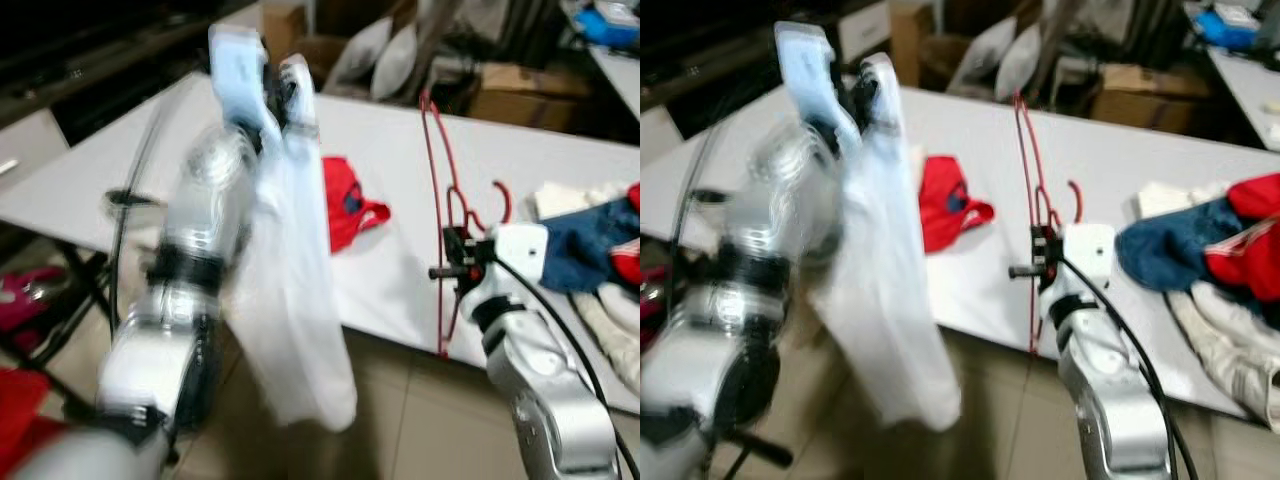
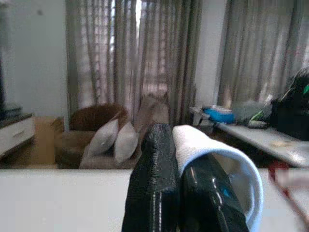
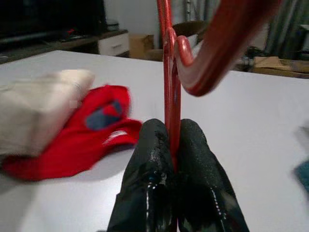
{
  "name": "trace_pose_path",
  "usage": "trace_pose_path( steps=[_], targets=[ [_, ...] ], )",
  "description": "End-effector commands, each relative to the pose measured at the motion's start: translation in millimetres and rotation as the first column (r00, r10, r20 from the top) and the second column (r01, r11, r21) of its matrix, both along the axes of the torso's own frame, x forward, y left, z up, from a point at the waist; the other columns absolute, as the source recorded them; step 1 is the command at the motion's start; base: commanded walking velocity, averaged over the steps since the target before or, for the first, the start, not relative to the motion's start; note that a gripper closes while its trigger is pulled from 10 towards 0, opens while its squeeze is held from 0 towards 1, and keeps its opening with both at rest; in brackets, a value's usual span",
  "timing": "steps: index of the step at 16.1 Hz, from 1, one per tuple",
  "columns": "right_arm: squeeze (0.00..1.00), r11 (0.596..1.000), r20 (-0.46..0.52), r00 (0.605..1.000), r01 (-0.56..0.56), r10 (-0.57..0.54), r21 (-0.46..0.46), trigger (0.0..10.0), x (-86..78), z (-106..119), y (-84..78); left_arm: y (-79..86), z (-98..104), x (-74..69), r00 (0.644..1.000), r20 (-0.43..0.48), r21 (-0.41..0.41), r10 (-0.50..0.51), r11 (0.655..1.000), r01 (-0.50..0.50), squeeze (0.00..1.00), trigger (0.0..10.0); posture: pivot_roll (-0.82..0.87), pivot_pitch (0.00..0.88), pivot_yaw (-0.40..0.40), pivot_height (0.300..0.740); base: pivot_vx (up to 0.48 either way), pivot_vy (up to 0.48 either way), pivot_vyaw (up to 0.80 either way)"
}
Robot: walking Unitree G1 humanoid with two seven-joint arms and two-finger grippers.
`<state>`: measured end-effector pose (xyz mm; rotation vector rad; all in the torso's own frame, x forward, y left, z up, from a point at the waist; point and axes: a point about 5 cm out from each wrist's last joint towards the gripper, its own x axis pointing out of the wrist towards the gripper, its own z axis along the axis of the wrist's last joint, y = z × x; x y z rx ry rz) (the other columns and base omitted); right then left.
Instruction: Hang hanger
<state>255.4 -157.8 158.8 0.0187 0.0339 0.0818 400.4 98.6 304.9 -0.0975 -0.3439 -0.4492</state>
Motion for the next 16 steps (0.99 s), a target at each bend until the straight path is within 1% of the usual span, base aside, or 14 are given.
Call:
trace_pose_path(
  steps=[1, 2, 3, 4, 6, 7, 8, 9, 10, 11, 12, 13, 14, 16],
  targets=[
    [0.00, 0.999, 0.019, 0.999, 0.035, -0.035, -0.009, 10.0, -0.9, 4, -7.2, -18.3, 50, -0.6, 0.990, 0.121, -0.044, -0.067, 0.996, 0.073, 0.00, 10.0, 0.06, 0.000, 0.028, 0.740, 0.364, 0.000, 0.00],
    [0.00, 0.999, 0.021, 0.999, 0.039, -0.039, -0.009, 10.0, -1.4, 4, -7.3, -19.3, 81, -1.0, 0.981, 0.178, -0.068, -0.073, 0.994, 0.087, 0.00, 10.0, 0.06, 0.000, 0.028, 0.740, 0.341, 0.000, 0.00],
    [0.00, 0.999, 0.024, 0.999, 0.046, -0.046, -0.007, 10.0, -1.9, 4, -7.7, -16.1, 125, -7.2, 0.961, 0.268, -0.089, -0.071, 0.991, 0.099, 0.00, 10.0, 0.05, 0.000, 0.041, 0.740, 0.337, 0.000, 0.00],
    [0.00, 0.999, 0.025, 0.998, 0.050, -0.050, -0.006, 10.0, -2.4, 4, -8.0, -12.0, 156, -16.1, 0.942, 0.328, -0.121, -0.075, 0.985, 0.121, 0.00, 10.0, 0.05, 0.000, 0.045, 0.740, 0.337, 0.000, 0.00],
    [0.00, 0.998, 0.027, 0.998, 0.057, -0.057, -0.003, 10.0, -3.2, 3, -8.2, -0.7, 199, -33.6, 0.906, 0.421, -0.185, -0.046, 0.973, 0.135, 0.00, 10.0, 0.05, 0.000, 0.054, 0.740, 0.326, 0.000, 0.00],
    [0.00, 0.998, 0.028, 0.998, 0.059, -0.058, -0.003, 10.0, -3.5, 3, -7.9, 4.5, 212, -39.3, 0.893, 0.449, -0.204, -0.027, 0.970, 0.132, 0.00, 10.0, 0.05, 0.000, 0.059, 0.740, 0.292, 0.000, 0.00],
    [0.00, 0.998, 0.027, 0.998, 0.059, -0.059, 0.001, 10.0, -3.9, 3, -6.5, 13.7, 221, -43.0, 0.881, 0.472, -0.201, 0.020, 0.976, 0.086, 0.00, 10.0, 0.05, 0.000, 0.061, 0.740, 0.281, 0.000, 0.00],
    [0.00, 0.998, 0.026, 0.998, 0.058, -0.058, 0.002, 10.0, -4.4, 2, -4.9, 19.2, 209, -35.1, 0.894, 0.446, -0.174, 0.045, 0.984, 0.038, 0.00, 10.0, 0.05, 0.000, 0.065, 0.740, 0.281, 0.000, 0.00],
    [0.00, 0.998, 0.026, 0.998, 0.059, -0.059, 0.003, 10.0, -4.5, 3, -5.4, 18.9, 190, -24.3, 0.913, 0.406, -0.133, 0.048, 0.991, 0.007, 0.00, 10.0, 0.05, 0.000, 0.060, 0.740, 0.277, 0.000, 0.00],
    [0.00, 0.998, 0.025, 0.998, 0.059, -0.059, 0.004, 10.0, -4.4, 3, -5.7, 16.5, 161, -10.8, 0.938, 0.343, -0.074, 0.042, 0.997, -0.018, 0.00, 10.0, 0.05, 0.000, 0.055, 0.740, 0.281, 0.000, 0.00],
    [0.00, 0.999, 0.025, 0.998, 0.055, -0.055, 0.003, 10.0, -4.1, 3, -5.0, 10.3, 111, 6.1, 0.972, 0.233, 0.019, 0.019, 1.000, -0.024, 0.00, 10.0, 0.05, 0.000, 0.049, 0.740, 0.281, 0.000, 0.00],
    [0.00, 0.999, 0.025, 0.998, 0.053, -0.053, 0.003, 10.0, -4.0, 3, -4.9, 9.2, 101, 8.6, 0.977, 0.212, 0.038, 0.015, 0.999, -0.023, 0.00, 10.0, 0.05, 0.000, 0.049, 0.740, 0.281, 0.000, 0.00],
    [0.00, 0.999, 0.026, 0.999, 0.047, -0.047, 0.000, 10.0, -3.8, 3, -3.7, 1.6, 23, 18.9, 0.997, 0.071, 0.224, -0.012, 0.975, -0.004, 0.00, 10.0, 0.05, 0.000, 0.045, 0.740, 0.000, 0.000, 0.00],
    [0.00, 0.999, 0.027, 0.999, 0.044, -0.044, -0.001, 10.0, -4.0, 3, -3.4, 1.4, -29, 17.8, 0.999, -0.029, 0.326, -0.031, 0.945, 0.039, 0.00, 10.0, 0.05, 0.000, 0.040, 0.740, 0.000, 0.000, 0.00]
  ],
)
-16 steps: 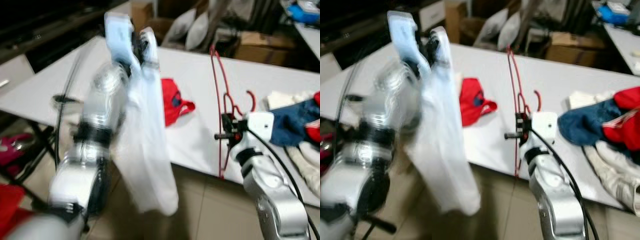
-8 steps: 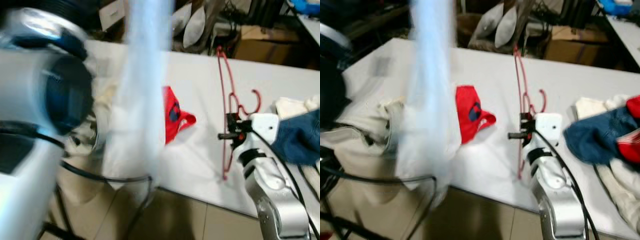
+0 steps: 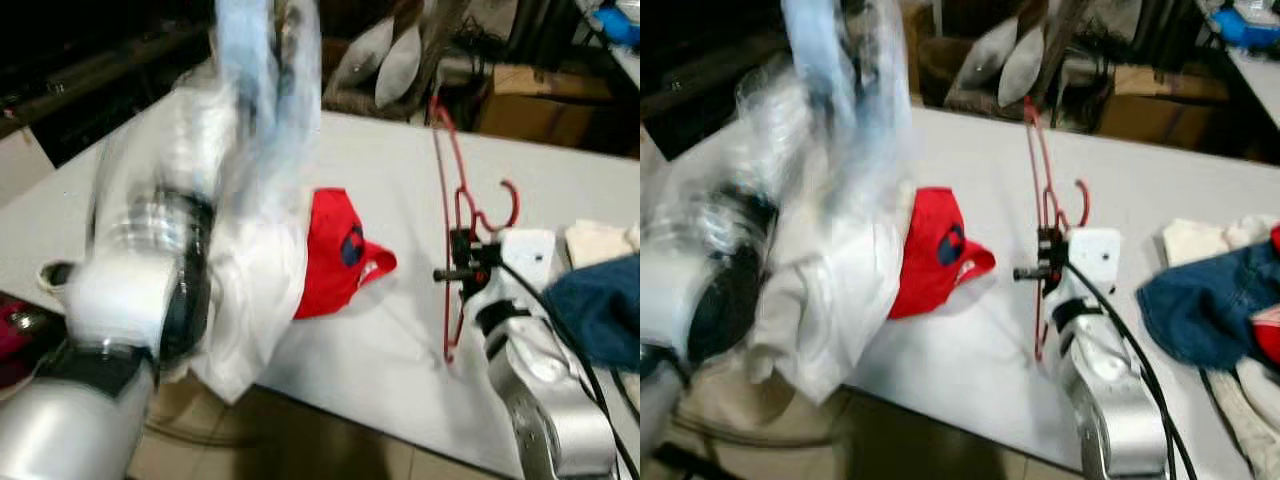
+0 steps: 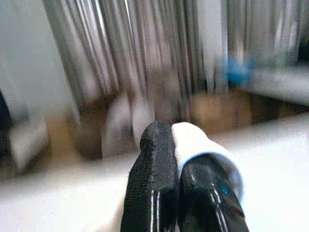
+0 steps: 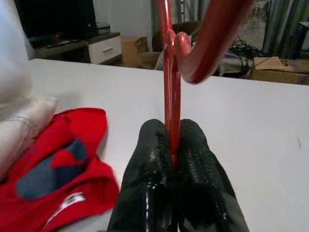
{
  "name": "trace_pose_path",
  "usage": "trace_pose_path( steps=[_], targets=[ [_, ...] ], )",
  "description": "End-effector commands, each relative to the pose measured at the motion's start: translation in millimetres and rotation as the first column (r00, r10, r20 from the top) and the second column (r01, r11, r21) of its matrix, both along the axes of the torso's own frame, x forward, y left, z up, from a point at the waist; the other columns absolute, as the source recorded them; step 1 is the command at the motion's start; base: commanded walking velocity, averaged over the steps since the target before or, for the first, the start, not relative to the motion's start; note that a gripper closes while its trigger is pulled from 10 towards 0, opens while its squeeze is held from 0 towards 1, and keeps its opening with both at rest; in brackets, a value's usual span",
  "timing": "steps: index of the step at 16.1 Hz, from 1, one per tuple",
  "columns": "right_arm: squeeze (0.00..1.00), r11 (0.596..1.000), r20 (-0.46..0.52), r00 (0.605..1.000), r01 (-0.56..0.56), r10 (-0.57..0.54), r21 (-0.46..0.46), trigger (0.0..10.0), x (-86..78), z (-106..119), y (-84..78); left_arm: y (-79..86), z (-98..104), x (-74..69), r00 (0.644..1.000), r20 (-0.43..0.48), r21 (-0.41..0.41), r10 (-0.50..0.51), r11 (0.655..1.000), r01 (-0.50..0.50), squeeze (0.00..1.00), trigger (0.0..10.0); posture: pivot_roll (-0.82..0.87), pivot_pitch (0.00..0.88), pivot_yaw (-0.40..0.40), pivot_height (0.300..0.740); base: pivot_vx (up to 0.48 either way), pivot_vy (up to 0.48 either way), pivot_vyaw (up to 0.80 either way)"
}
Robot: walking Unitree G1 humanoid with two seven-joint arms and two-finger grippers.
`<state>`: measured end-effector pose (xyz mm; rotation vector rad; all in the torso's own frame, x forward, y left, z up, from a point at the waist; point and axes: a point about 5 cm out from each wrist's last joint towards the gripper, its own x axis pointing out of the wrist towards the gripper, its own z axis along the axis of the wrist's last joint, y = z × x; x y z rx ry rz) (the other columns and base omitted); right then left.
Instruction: Hang hanger
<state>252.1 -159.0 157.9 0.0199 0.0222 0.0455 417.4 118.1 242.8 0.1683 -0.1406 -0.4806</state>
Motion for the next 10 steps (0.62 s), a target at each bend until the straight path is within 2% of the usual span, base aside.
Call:
trace_pose_path(
  steps=[1, 3, 4, 5, 7, 8, 9, 10],
  targets=[
    [0.00, 1.000, 0.016, 1.000, 0.007, -0.007, -0.003, 10.0, -0.9, 4, -2.3, -16.9, 10, -1.9, 0.996, 0.052, 0.056, -0.076, 0.996, 0.073, 0.00, 10.0, 0.06, 0.000, 0.037, 0.740, 0.000, 0.000, 0.00],
    [0.00, 1.000, 0.007, 1.000, -0.006, 0.006, -0.004, 10.0, -0.5, 3, -1.3, -11.3, -40, -14.7, 0.990, -0.048, 0.082, -0.136, 0.987, 0.140, 0.00, 10.0, 0.07, 0.000, 0.017, 0.740, 0.000, 0.000, 0.00],
    [0.00, 1.000, 0.005, 1.000, -0.014, 0.014, -0.004, 10.0, 0.1, 2, -0.2, -9.9, -48, -18.6, 0.985, -0.066, 0.088, -0.162, 0.982, 0.168, 0.00, 10.0, 0.07, 0.000, 0.016, 0.740, 0.000, 0.000, 0.00],
    [0.00, 1.000, 0.003, 1.000, -0.026, 0.026, -0.007, 10.0, 1.2, 2, 1.5, -9.3, -57, -28.0, 0.963, -0.086, 0.134, -0.254, 0.955, 0.264, 0.00, 10.0, 0.07, 0.000, 0.012, 0.740, 0.000, 0.000, 0.00],
    [0.00, 1.000, 0.004, 1.000, -0.030, 0.030, -0.006, 10.0, 1.9, 2, 2.1, -7.4, -64, -35.7, 0.942, -0.116, 0.224, -0.314, 0.916, 0.333, 0.00, 10.0, 0.08, 0.000, 0.012, 0.740, 0.000, 0.000, 0.00],
    [0.00, 1.000, 0.005, 1.000, -0.028, 0.028, -0.005, 10.0, 2.7, 2, 1.9, -4.0, -60, -45.7, 0.903, -0.149, 0.231, -0.402, 0.874, 0.427, 0.85, 10.0, 0.08, 0.000, 0.017, 0.740, 0.000, 0.000, 0.00],
    [0.00, 1.000, 0.005, 1.000, -0.027, 0.027, -0.003, 10.0, 2.9, 2, 1.8, -4.2, -55, -50.9, 0.878, -0.157, 0.216, -0.453, 0.852, 0.478, 1.00, 10.0, 0.09, 0.000, 0.018, 0.740, 0.000, 0.000, 0.00],
    [0.00, 1.000, 0.005, 1.000, -0.026, 0.026, -0.002, 10.0, 2.9, 2, 1.7, -5.4, -50, -57.6, 0.850, -0.155, 0.206, -0.504, 0.825, 0.527, 1.00, 10.0, 0.09, 0.000, 0.018, 0.740, 0.000, 0.000, 0.00]
  ],
)
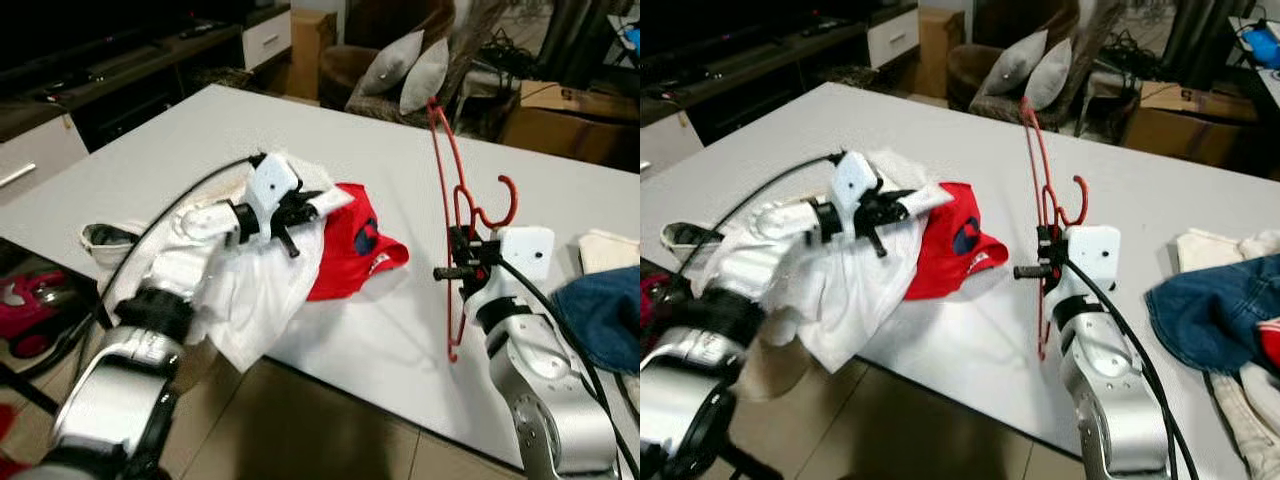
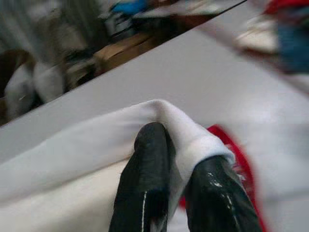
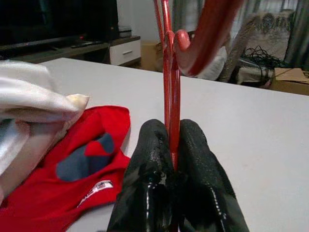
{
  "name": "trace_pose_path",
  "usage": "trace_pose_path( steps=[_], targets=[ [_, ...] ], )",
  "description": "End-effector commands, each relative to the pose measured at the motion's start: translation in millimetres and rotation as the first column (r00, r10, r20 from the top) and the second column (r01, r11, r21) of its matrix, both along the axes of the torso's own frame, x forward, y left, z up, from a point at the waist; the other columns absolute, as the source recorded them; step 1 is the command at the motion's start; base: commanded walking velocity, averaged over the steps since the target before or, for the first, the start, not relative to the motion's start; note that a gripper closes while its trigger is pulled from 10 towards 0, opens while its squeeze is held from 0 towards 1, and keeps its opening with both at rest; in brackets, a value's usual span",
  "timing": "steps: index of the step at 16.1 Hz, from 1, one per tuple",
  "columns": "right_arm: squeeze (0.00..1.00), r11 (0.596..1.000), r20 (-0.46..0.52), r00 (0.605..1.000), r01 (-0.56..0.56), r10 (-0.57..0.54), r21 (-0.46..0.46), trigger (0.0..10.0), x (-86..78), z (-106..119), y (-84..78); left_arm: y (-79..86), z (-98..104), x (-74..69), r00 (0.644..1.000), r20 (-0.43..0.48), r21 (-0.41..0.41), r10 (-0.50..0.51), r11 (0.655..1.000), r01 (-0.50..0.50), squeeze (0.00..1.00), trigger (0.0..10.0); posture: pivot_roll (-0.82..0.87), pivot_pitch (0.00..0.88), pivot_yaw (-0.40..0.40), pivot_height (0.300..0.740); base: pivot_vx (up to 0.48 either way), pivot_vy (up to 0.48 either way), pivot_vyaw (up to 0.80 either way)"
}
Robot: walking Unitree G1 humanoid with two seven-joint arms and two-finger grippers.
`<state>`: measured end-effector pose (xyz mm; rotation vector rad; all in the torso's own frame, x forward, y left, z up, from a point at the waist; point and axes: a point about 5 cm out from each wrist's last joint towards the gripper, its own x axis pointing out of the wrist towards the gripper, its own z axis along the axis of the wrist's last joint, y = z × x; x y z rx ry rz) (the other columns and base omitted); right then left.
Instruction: Hang hanger
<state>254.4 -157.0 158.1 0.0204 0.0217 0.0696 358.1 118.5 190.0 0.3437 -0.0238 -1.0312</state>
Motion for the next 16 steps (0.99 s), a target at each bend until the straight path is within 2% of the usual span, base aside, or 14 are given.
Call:
trace_pose_path(
  steps=[1, 2, 3, 5, 6, 7, 8, 9, 10, 11, 12, 13, 14, 16],
  targets=[
    [0.00, 1.000, 0.005, 1.000, 0.000, 0.000, -0.002, 10.0, 0.6, 1, -0.1, -6.8, 9, -5.6, 0.997, 0.002, -0.006, -0.071, 0.997, 0.071, 1.00, 10.0, 0.08, 0.000, 0.024, 0.740, 0.000, 0.000, 0.00],
    [0.00, 1.000, 0.007, 1.000, 0.005, -0.005, 0.001, 10.0, 0.7, 1, 0.3, -8.4, 22, -18.1, 0.988, 0.014, -0.024, -0.155, 0.988, 0.155, 1.00, 10.0, 0.09, 0.000, 0.031, 0.740, 0.000, 0.000, 0.00],
    [0.00, 1.000, 0.008, 1.000, 0.009, -0.009, 0.004, 10.0, 0.8, 1, 0.0, -7.9, 30, -19.2, 0.987, 0.030, -0.039, -0.155, 0.987, 0.156, 1.00, 10.0, 0.09, 0.000, 0.033, 0.740, 0.000, 0.000, 0.00],
    [0.00, 1.000, 0.010, 1.000, 0.015, -0.015, 0.006, 10.0, 1.5, 1, -0.8, -4.4, 54, -13.6, 0.990, 0.111, -0.110, -0.090, 0.989, 0.102, 1.00, 10.0, 0.09, 0.000, 0.035, 0.740, 0.000, 0.000, 0.00],
    [0.00, 1.000, 0.012, 1.000, 0.016, -0.016, 0.007, 10.0, 1.9, 2, -1.0, -2.0, 69, -11.8, 0.989, 0.140, -0.171, -0.050, 0.982, 0.074, 1.00, 10.0, 0.09, 0.000, 0.036, 0.740, 0.000, 0.000, 0.00],
    [0.00, 1.000, 0.014, 1.000, 0.018, -0.018, 0.007, 10.0, 1.9, 2, -1.3, 3.7, 95, -11.0, 0.984, 0.176, -0.308, 0.026, 0.951, 0.030, 1.00, 10.0, 0.09, 0.000, 0.039, 0.740, 0.000, 0.000, 0.00],
    [0.00, 1.000, 0.016, 1.000, 0.020, -0.020, 0.006, 10.0, 1.2, 2, -1.4, 9.1, 107, -10.9, 0.983, 0.168, -0.397, 0.079, 0.918, -0.005, 1.00, 10.0, 0.09, 0.000, 0.051, 0.740, 0.000, 0.000, 0.00],
    [0.00, 1.000, 0.018, 1.000, 0.023, -0.023, 0.007, 10.0, 0.1, 2, -1.8, 13.9, 112, -13.8, 0.983, 0.149, -0.453, 0.108, 0.891, -0.030, 0.58, 10.0, 0.09, 0.000, 0.052, 0.740, 0.000, 0.000, 0.00],
    [0.00, 1.000, 0.019, 0.999, 0.028, -0.028, 0.006, 10.0, -1.6, 2, -2.9, 17.5, 108, -18.5, 0.982, 0.132, -0.460, 0.137, 0.886, -0.062, 0.00, 10.0, 0.09, 0.000, 0.057, 0.740, 0.000, 0.000, 0.00],
    [0.00, 0.999, 0.014, 0.999, 0.031, -0.031, 0.010, 10.0, -3.6, 2, -4.2, 18.0, 92, -23.3, 0.982, 0.087, -0.427, 0.167, 0.897, -0.115, 0.00, 10.0, 0.09, 0.000, 0.058, 0.740, 0.000, 0.000, 0.00],
    [0.00, 0.999, 0.012, 0.999, 0.030, -0.030, 0.013, 10.0, -7.1, 3, -5.2, 17.3, 63, -33.4, 0.971, 0.021, -0.380, 0.239, 0.900, -0.213, 0.00, 10.0, 0.08, 0.000, 0.062, 0.740, 0.000, 0.000, -0.46],
    [0.00, 1.000, 0.029, 0.999, 0.019, -0.020, 0.018, 10.0, -11.1, 7, -5.2, 19.5, 33, -45.3, 0.940, -0.011, -0.337, 0.341, 0.884, -0.324, 0.00, 10.0, 0.08, 0.000, 0.054, 0.740, 0.000, 0.000, -0.80],
    [0.00, 1.000, 0.045, 0.999, 0.013, -0.014, 0.015, 10.0, -14.4, 10, -5.6, 21.0, 15, -55.2, 0.917, -0.056, -0.320, 0.395, 0.863, -0.391, 0.00, 10.0, 0.08, 0.000, 0.048, 0.740, 0.000, 0.000, -0.80],
    [0.00, 1.000, 0.045, 0.999, -0.016, 0.016, -0.001, 10.0, -22.5, 11, -5.4, 27.2, 0, -68.3, 0.854, -0.093, -0.333, 0.513, 0.792, -0.512, 0.00, 10.0, 0.09, 0.000, 0.015, 0.740, 0.000, 0.000, -0.80]
  ],
)
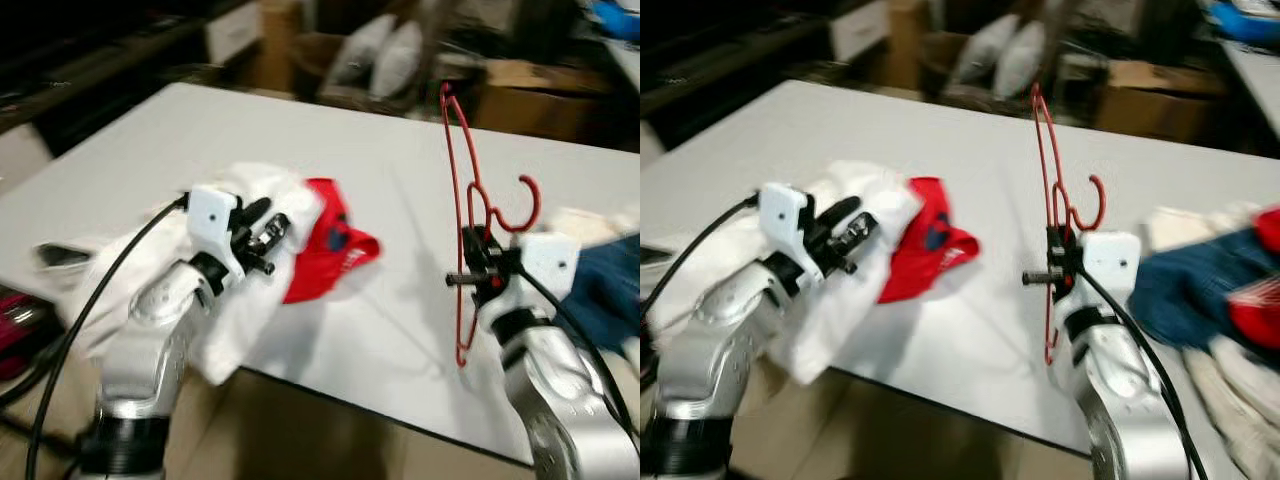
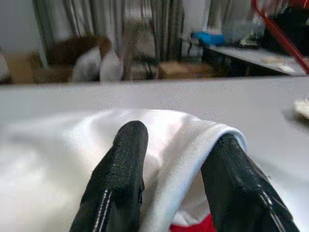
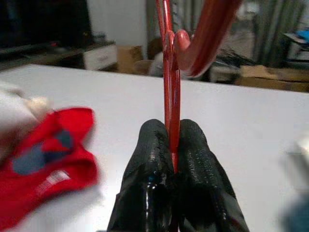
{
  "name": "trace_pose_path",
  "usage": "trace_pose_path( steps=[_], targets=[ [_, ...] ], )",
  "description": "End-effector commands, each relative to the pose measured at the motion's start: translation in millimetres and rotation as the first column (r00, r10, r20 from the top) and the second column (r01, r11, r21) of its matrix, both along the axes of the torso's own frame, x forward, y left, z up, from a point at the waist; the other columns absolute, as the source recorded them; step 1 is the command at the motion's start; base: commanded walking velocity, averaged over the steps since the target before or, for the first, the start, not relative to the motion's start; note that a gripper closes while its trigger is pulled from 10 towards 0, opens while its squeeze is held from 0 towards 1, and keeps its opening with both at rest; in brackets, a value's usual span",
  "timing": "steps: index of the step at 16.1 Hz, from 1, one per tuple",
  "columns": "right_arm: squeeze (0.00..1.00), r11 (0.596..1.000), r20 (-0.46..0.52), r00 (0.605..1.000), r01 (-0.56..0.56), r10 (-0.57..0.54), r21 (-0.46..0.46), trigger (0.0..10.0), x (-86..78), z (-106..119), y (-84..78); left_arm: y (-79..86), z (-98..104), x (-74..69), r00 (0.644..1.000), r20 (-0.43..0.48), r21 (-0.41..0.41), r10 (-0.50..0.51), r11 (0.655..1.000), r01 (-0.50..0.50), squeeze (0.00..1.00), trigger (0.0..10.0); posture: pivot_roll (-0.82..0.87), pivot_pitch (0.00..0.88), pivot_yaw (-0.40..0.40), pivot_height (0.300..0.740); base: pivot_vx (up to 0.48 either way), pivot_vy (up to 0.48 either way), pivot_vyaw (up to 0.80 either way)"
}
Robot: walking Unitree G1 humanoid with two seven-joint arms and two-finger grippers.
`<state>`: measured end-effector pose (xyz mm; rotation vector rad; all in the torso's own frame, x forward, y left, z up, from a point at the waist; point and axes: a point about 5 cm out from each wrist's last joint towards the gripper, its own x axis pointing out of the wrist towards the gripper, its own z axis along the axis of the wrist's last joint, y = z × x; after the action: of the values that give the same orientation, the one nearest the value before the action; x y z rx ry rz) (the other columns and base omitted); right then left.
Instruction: Hang hanger
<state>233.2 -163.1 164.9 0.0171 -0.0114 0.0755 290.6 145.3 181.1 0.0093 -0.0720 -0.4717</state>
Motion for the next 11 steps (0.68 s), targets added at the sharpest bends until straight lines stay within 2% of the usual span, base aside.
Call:
trace_pose_path(
  steps=[1, 2, 3, 5, 6, 7, 8, 9, 10, 11],
  targets=[
    [0.00, 1.000, 0.001, 1.000, -0.018, 0.018, 0.002, 10.0, -2.4, 2, 1.2, 7.0, 5, 1.5, 0.996, 0.024, 0.058, 0.082, 0.995, -0.083, 0.00, 10.0, 0.09, 0.000, 0.005, 0.740, 0.000, 0.000, -0.80],
    [0.00, 1.000, -0.010, 1.000, -0.019, 0.019, -0.002, 10.0, -0.8, 0, 2.1, 12.9, 3, 8.0, 0.989, 0.032, 0.145, 0.146, 0.978, -0.150, 0.00, 10.0, 0.09, 0.000, -0.002, 0.740, 0.000, 0.000, -0.80],
    [0.00, 1.000, -0.024, 0.999, -0.021, 0.021, -0.014, 10.0, 1.9, -2, 3.5, 16.5, 3, 15.1, 0.985, 0.042, 0.208, 0.167, 0.963, -0.173, 0.00, 10.0, 0.09, 0.000, 0.000, 0.740, 0.000, 0.000, 0.00],
    [0.00, 0.999, -0.026, 0.999, -0.026, 0.025, -0.035, 10.0, 3.3, -1, 4.7, 13.9, 9, 13.0, 0.999, 0.043, 0.289, 0.030, 0.956, -0.042, 0.00, 10.0, 0.09, 0.000, 0.009, 0.740, 0.000, 0.000, 0.00],
    [0.00, 0.999, -0.022, 1.000, -0.016, 0.016, -0.030, 10.0, 3.0, 0, 3.1, 19.9, 12, 11.0, 0.998, -0.002, 0.354, -0.059, 0.934, 0.056, 0.00, 10.0, 0.08, 0.000, 0.016, 0.740, 0.000, 0.000, 0.00],
    [0.00, 0.999, -0.021, 1.000, -0.014, 0.014, -0.029, 10.0, 2.8, 0, 2.8, 21.3, 13, 10.6, 0.997, -0.019, 0.361, -0.075, 0.929, 0.076, 1.00, 10.0, 0.08, 0.000, 0.021, 0.740, 0.000, 0.000, -0.80],
    [0.00, 1.000, -0.022, 1.000, -0.005, 0.004, -0.028, 10.0, 1.9, 0, 1.6, 31.2, 22, 15.5, 0.997, 0.001, 0.448, -0.072, 0.892, 0.064, 1.00, 10.0, 0.08, 0.000, 0.030, 0.740, 0.000, 0.000, -0.80],
    [0.00, 1.000, -0.024, 1.000, 0.001, -0.002, -0.026, 10.0, 1.2, -1, 1.8, 40.2, 34, 21.3, 0.997, 0.044, 0.491, -0.059, 0.870, 0.030, 1.00, 10.0, 0.09, 0.000, 0.035, 0.740, 0.000, 0.000, 0.00],
    [0.00, 1.000, -0.025, 1.000, 0.003, -0.003, -0.021, 10.0, 0.8, -2, 2.8, 44.5, 46, 23.3, 0.994, 0.057, 0.440, -0.091, 0.896, 0.057, 1.00, 10.0, 0.09, 0.000, 0.037, 0.740, 0.000, 0.000, 0.00],
    [0.00, 1.000, -0.026, 1.000, 0.004, -0.004, -0.019, 10.0, 0.9, -2, 3.7, 46.9, 50, 22.2, 0.989, 0.024, 0.399, -0.146, 0.908, 0.124, 1.00, 10.0, 0.09, 0.000, 0.036, 0.740, 0.000, 0.000, 0.00]
  ],
)
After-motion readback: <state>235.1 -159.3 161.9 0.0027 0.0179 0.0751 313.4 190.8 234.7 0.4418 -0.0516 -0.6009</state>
